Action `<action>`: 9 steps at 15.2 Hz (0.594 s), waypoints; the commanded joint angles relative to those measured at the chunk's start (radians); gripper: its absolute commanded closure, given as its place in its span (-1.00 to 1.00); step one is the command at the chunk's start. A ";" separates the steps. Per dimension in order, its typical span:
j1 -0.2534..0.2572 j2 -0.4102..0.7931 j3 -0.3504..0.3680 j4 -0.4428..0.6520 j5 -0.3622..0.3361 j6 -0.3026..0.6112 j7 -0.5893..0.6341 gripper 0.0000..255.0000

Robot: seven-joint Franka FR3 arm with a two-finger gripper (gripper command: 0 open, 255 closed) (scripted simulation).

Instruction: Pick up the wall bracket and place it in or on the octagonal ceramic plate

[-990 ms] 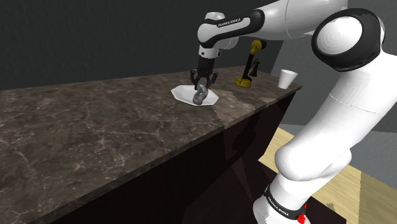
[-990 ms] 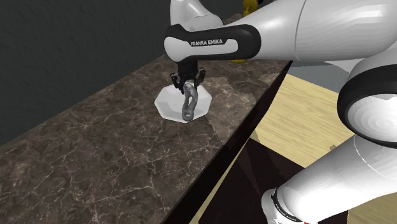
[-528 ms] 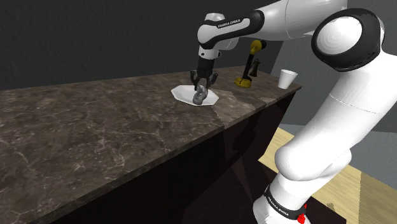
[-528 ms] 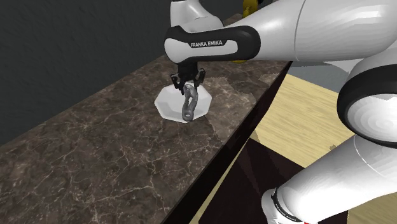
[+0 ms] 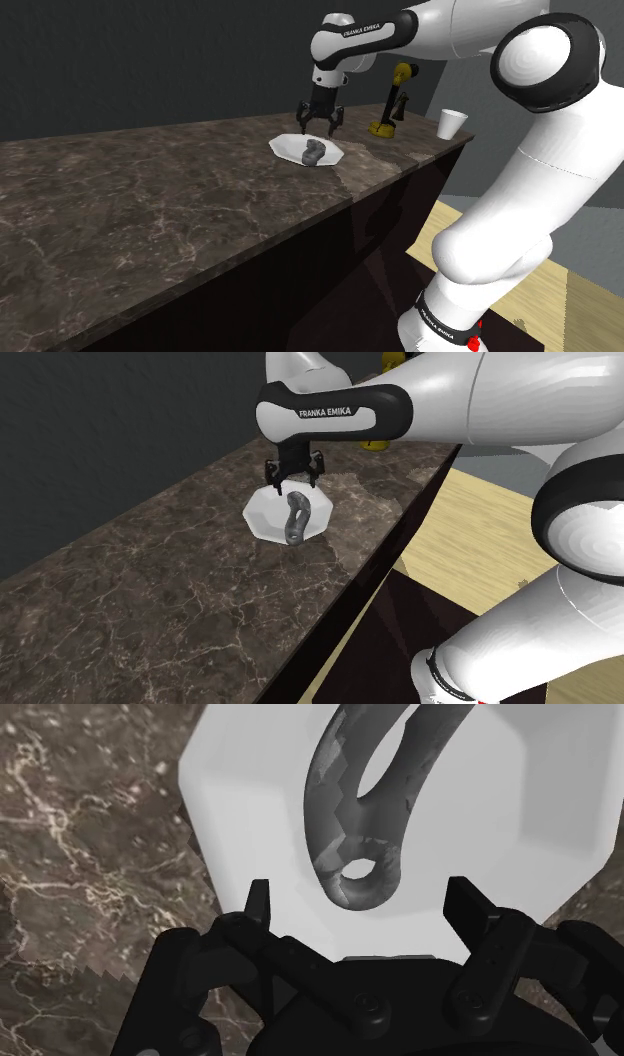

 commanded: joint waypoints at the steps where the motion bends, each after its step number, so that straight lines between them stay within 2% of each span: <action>1: -0.002 -0.009 -0.002 0.050 0.002 -0.059 -0.004 -1.00; 2: -0.002 -0.010 -0.002 0.075 0.003 -0.085 -0.004 -1.00; 9: -0.002 -0.010 -0.002 0.075 0.003 -0.085 -0.004 -1.00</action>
